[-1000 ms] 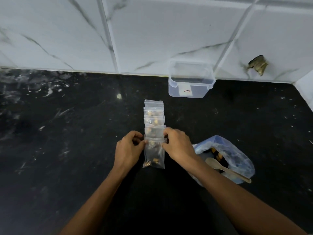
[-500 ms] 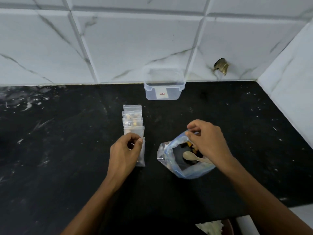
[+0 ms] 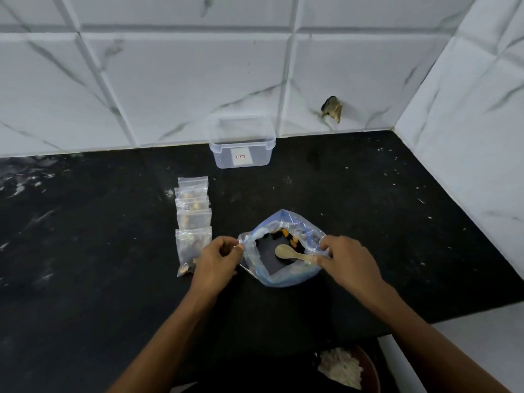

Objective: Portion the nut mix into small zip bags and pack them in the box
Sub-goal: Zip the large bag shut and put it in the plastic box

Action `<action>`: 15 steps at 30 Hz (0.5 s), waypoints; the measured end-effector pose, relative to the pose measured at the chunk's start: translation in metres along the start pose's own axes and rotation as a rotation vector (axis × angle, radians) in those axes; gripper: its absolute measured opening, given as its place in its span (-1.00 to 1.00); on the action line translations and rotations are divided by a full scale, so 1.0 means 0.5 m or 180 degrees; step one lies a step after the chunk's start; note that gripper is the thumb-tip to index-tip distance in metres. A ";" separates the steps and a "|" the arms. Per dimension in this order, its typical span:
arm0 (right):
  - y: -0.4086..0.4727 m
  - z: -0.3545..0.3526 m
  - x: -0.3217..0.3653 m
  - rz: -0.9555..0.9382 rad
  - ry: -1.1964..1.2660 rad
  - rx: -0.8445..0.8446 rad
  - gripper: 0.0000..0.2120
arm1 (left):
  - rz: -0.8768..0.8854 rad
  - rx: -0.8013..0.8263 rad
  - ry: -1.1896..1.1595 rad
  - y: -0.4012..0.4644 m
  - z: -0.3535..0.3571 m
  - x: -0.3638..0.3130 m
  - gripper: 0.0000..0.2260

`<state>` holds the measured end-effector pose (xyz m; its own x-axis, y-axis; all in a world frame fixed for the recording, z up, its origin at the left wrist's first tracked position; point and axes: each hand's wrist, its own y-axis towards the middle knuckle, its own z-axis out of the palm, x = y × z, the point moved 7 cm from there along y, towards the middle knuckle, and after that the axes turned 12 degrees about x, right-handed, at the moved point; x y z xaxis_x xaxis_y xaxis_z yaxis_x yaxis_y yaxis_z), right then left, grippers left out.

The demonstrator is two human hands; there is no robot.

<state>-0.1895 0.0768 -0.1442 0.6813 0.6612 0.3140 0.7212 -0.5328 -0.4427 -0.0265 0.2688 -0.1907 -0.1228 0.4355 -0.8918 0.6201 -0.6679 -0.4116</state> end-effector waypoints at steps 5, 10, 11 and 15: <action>0.015 0.021 0.006 -0.0068 0.0003 0.0329 -0.83 | -0.0115 0.0051 -0.0192 0.003 0.028 0.007 -0.88; 0.004 0.000 -0.001 -0.0244 0.0154 -0.0036 -0.89 | -0.0209 0.0030 -0.0359 0.004 0.033 0.012 -0.76; -0.003 -0.013 -0.004 -0.0302 0.0280 -0.0168 -0.89 | -0.0226 0.0027 -0.0355 0.004 0.032 0.014 -0.76; -0.036 -0.052 -0.021 -0.0581 0.1117 0.0015 -0.90 | -0.0288 0.0054 -0.0379 0.010 0.027 0.015 -0.79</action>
<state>-0.2065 0.0659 -0.1175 0.5441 0.5237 0.6556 0.8343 -0.4203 -0.3568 -0.0349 0.2608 -0.2019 -0.2693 0.4203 -0.8665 0.5892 -0.6398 -0.4934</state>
